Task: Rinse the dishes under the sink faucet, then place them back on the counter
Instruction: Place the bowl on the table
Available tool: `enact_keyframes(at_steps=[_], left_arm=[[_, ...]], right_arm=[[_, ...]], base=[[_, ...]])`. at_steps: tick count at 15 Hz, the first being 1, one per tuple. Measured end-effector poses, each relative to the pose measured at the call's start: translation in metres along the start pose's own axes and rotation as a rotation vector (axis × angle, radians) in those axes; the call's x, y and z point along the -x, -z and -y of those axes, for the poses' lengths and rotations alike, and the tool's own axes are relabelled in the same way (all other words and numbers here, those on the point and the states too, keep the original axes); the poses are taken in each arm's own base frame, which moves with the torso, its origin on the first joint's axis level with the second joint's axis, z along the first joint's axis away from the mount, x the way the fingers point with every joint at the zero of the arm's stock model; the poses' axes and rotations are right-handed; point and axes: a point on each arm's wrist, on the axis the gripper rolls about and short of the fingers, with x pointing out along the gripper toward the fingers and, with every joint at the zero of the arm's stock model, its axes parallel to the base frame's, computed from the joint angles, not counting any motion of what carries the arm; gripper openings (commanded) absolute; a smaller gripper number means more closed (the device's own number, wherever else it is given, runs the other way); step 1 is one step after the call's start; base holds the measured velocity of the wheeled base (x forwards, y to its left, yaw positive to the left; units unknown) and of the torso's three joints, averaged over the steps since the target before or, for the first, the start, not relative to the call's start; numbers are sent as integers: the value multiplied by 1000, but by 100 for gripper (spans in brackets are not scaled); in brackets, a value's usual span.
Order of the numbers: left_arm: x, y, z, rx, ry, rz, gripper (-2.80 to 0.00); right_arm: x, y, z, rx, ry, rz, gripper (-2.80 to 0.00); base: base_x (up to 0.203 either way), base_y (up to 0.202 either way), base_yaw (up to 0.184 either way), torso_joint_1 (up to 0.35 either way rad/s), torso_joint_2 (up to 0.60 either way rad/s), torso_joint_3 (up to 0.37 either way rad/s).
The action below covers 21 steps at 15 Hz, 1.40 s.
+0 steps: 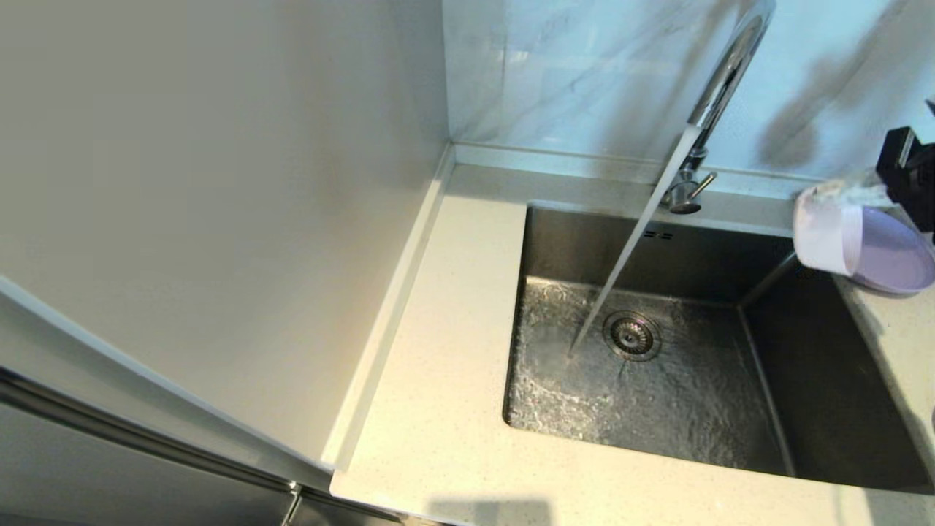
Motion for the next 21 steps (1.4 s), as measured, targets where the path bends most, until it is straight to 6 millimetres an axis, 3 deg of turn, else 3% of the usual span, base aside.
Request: enact_keyframes(at_steps=[2,4,9,12,15,18,21], left_arm=[[0,0,0,0,0,0,-280],[0,0,0,0,0,0,-280],[0,0,0,0,0,0,-280],[0,0,0,0,0,0,-280],[0,0,0,0,0,0,-280],[0,0,0,0,0,0,-280],[0,0,0,0,0,0,-280]], right_arm=[[-2,26,-4,17,192,-76,-280],[2,34,-8,213,242,-87,-280],[18,26,-22,744,223,43,-280],[26,23,-22,876,228,159,-280],[26,48,-12,711,72,14,-280],[51,28,-32,404,-195,42,-280],[71,6,-38,-15,-483,-92,-280]], base=[[0,0,0,0,0,0],[0,0,0,0,0,0],[0,0,0,0,0,0],[0,0,0,0,0,0],[0,0,0,0,0,0],[0,0,0,0,0,0],[0,0,0,0,0,0]])
